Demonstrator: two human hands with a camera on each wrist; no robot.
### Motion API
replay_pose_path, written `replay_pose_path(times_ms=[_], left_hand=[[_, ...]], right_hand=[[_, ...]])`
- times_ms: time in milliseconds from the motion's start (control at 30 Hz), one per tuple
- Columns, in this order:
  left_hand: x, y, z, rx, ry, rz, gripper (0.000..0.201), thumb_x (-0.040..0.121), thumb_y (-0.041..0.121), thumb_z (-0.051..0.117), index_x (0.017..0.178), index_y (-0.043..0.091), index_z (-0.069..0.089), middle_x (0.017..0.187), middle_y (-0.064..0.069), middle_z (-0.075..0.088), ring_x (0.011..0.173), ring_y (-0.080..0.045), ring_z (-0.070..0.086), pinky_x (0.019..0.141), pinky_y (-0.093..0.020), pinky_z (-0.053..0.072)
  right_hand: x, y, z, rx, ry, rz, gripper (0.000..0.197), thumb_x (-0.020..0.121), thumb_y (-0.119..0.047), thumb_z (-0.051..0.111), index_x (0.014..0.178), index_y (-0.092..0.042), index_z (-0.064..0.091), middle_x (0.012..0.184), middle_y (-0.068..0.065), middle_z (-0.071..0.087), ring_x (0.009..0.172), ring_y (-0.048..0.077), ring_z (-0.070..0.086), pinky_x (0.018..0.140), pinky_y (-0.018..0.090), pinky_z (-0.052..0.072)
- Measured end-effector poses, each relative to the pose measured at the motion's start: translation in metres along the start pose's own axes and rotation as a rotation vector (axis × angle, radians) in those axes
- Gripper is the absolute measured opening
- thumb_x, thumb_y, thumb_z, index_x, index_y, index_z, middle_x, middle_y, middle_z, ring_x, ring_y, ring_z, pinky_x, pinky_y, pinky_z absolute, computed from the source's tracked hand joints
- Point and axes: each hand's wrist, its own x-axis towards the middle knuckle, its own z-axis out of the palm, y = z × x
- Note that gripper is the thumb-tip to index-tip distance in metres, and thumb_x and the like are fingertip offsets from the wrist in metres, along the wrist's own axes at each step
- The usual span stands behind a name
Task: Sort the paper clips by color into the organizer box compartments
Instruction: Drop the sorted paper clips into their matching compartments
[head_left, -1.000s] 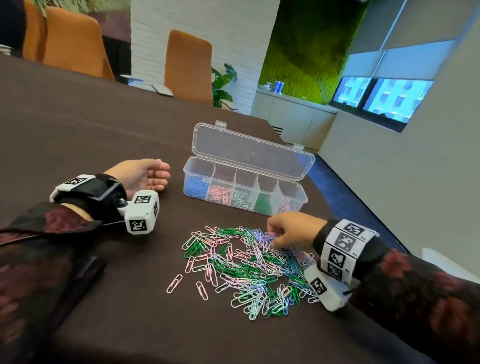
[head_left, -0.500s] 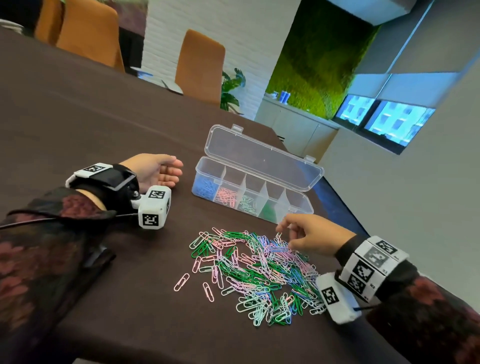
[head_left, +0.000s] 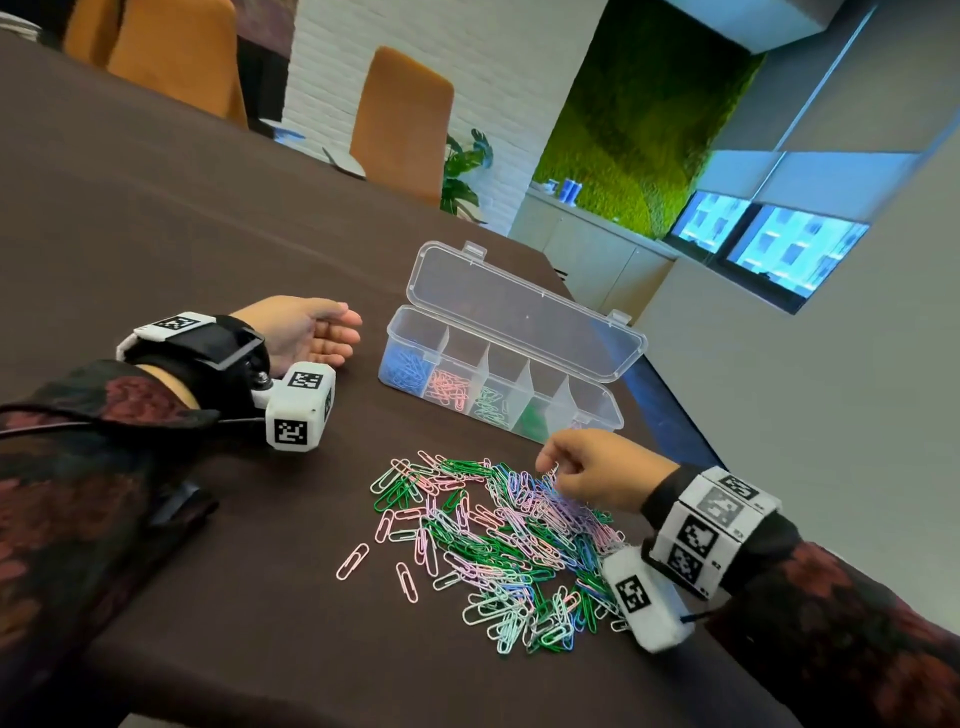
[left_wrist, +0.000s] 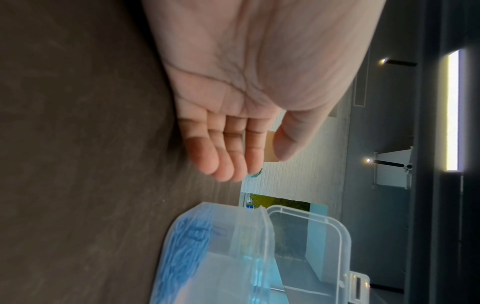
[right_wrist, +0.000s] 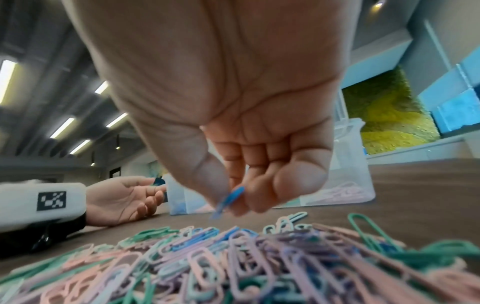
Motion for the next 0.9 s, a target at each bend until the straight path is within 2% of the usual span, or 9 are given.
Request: replay_pose_path(times_ms=[167, 267, 467, 567, 633, 700, 767, 833, 900], left_hand=[[0.001, 0.000, -0.002, -0.018, -0.001, 0.000, 0.026, 0.100, 0.025, 0.039, 0.089, 0.011, 0.058, 0.079, -0.006, 0.056, 0.051, -0.011, 0.060, 0.046, -0.016, 0.051], [0.002, 0.000, -0.002, -0.027, 0.001, -0.001, 0.025, 0.100, 0.025, 0.040, 0.090, 0.011, 0.058, 0.079, -0.006, 0.057, 0.048, -0.009, 0.060, 0.046, -0.016, 0.051], [0.002, 0.000, -0.001, -0.026, 0.001, -0.011, 0.025, 0.100, 0.025, 0.040, 0.090, 0.011, 0.058, 0.079, -0.005, 0.057, 0.053, -0.011, 0.058, 0.046, -0.016, 0.051], [0.001, 0.000, -0.001, -0.032, 0.001, -0.006, 0.025, 0.100, 0.025, 0.040, 0.089, 0.011, 0.058, 0.078, -0.005, 0.056, 0.048, -0.009, 0.059, 0.046, -0.016, 0.050], [0.001, 0.000, 0.000, -0.035, -0.001, -0.007, 0.025, 0.100, 0.024, 0.040, 0.090, 0.011, 0.058, 0.078, -0.005, 0.057, 0.047, -0.009, 0.059, 0.045, -0.016, 0.050], [0.001, 0.000, 0.000, -0.037, -0.005, -0.007, 0.025, 0.100, 0.024, 0.040, 0.090, 0.011, 0.058, 0.079, -0.005, 0.057, 0.047, -0.009, 0.060, 0.045, -0.016, 0.050], [0.000, 0.001, 0.000, -0.035, -0.005, -0.008, 0.025, 0.100, 0.024, 0.040, 0.090, 0.011, 0.058, 0.078, -0.005, 0.057, 0.047, -0.009, 0.059, 0.045, -0.016, 0.050], [-0.001, 0.001, 0.000, -0.029, -0.003, -0.009, 0.025, 0.100, 0.025, 0.040, 0.089, 0.011, 0.058, 0.079, -0.005, 0.056, 0.052, -0.011, 0.058, 0.045, -0.016, 0.050], [-0.002, 0.001, 0.001, -0.019, -0.001, -0.011, 0.025, 0.100, 0.025, 0.040, 0.089, 0.011, 0.058, 0.079, -0.005, 0.056, 0.061, -0.014, 0.055, 0.046, -0.016, 0.050]], right_hand=[[-0.005, 0.002, -0.004, 0.854, 0.086, 0.128, 0.032, 0.089, 0.012, 0.030, 0.089, -0.007, 0.056, 0.067, 0.014, 0.056, 0.047, 0.014, 0.059, 0.045, 0.020, 0.047], [-0.002, -0.001, -0.007, 1.235, 0.114, 0.148, 0.027, 0.088, 0.008, 0.031, 0.083, -0.004, 0.055, 0.072, 0.012, 0.048, 0.050, 0.019, 0.050, 0.041, 0.022, 0.042], [0.007, -0.015, -0.006, 0.907, 0.040, 0.182, 0.013, 0.091, -0.012, 0.049, 0.092, -0.010, 0.062, 0.064, 0.001, 0.046, 0.046, 0.009, 0.031, 0.041, 0.018, 0.024], [0.007, -0.021, -0.004, 0.351, -0.015, 0.101, 0.011, 0.092, -0.026, 0.057, 0.096, -0.019, 0.064, 0.069, -0.009, 0.053, 0.046, 0.002, 0.044, 0.044, 0.015, 0.034], [0.005, -0.025, -0.001, 0.100, -0.074, -0.029, 0.009, 0.092, -0.027, 0.059, 0.090, -0.023, 0.067, 0.076, -0.011, 0.060, 0.061, 0.003, 0.054, 0.061, 0.021, 0.044], [0.002, -0.026, 0.001, 0.169, -0.265, -0.103, 0.014, 0.090, -0.024, 0.059, 0.081, -0.027, 0.069, 0.072, -0.007, 0.059, 0.060, 0.014, 0.047, 0.058, 0.027, 0.040], [-0.005, -0.028, -0.004, 0.348, -0.376, -0.122, 0.014, 0.087, -0.018, 0.056, 0.082, -0.021, 0.069, 0.062, -0.007, 0.052, 0.047, 0.007, 0.037, 0.044, 0.018, 0.030], [-0.007, -0.031, -0.013, 0.369, -0.232, -0.111, 0.009, 0.090, -0.011, 0.058, 0.088, -0.010, 0.067, 0.061, -0.007, 0.051, 0.039, 0.000, 0.038, 0.040, 0.010, 0.028], [-0.003, -0.031, -0.020, 0.224, -0.041, -0.081, 0.007, 0.092, -0.008, 0.058, 0.094, -0.007, 0.064, 0.066, -0.008, 0.054, 0.039, -0.006, 0.046, 0.042, 0.006, 0.034]])
